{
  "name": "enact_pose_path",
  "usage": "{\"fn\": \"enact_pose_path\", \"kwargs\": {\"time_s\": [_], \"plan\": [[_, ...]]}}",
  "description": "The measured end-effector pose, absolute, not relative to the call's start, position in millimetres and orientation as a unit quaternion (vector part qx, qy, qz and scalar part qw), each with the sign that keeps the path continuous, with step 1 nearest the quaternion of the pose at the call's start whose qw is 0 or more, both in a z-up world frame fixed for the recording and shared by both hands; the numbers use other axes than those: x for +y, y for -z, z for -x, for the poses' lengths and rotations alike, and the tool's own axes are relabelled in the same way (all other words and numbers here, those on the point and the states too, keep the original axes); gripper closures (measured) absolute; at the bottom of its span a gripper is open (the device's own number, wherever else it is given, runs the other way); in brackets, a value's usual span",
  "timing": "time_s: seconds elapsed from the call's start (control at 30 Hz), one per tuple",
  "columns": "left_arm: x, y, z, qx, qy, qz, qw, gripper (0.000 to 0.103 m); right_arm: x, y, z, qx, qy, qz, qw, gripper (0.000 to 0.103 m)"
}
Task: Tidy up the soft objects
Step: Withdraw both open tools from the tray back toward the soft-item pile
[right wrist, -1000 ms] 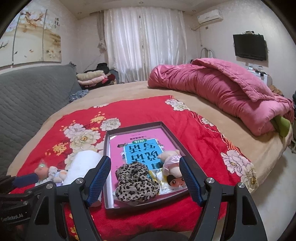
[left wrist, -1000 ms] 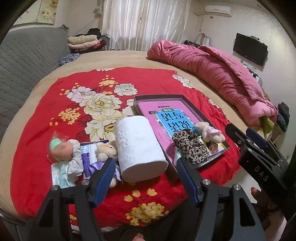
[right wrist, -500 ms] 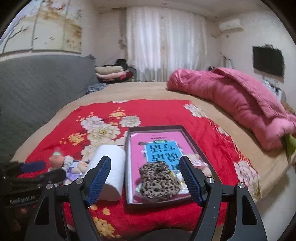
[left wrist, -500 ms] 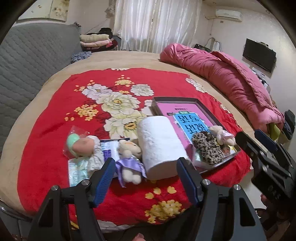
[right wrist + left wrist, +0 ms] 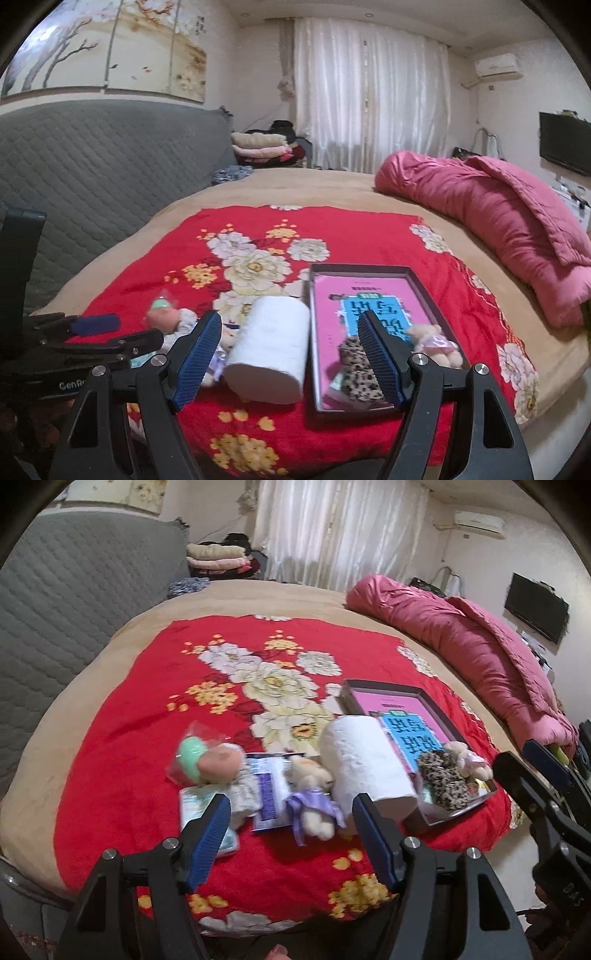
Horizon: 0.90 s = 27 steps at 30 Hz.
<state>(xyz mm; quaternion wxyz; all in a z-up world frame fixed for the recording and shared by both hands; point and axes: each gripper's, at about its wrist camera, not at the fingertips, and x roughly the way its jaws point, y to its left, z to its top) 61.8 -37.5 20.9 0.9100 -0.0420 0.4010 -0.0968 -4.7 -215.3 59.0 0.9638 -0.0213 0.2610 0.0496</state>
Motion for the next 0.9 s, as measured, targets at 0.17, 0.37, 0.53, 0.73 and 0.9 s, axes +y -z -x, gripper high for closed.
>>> {"fn": "enact_pose_path", "kwargs": {"time_s": [0.17,0.37,0.53,0.73,0.9], "plan": [[-10,-15,-62,0.409,0.075,0.066,0.907,0.035,-198,-59,4,0.265,-0.068,0.031,0.961,0.025],[17,-12,-58,0.412,0.057,0.077,0.906,0.035,-180,-59,6,0.264,-0.089,0.045,0.959,0.025],[31,-6,-55,0.418,0.044,0.083,0.903,0.035,-172,-55,5,0.270,-0.102,0.052,0.956,0.025],[35,4,-58,0.432,0.042,0.092,0.896,0.035,-164,-48,3,0.280,-0.117,0.062,0.951,0.025],[33,10,-61,0.436,0.046,0.088,0.895,0.035,-157,-39,0,0.290,-0.129,0.068,0.946,0.025]]}}
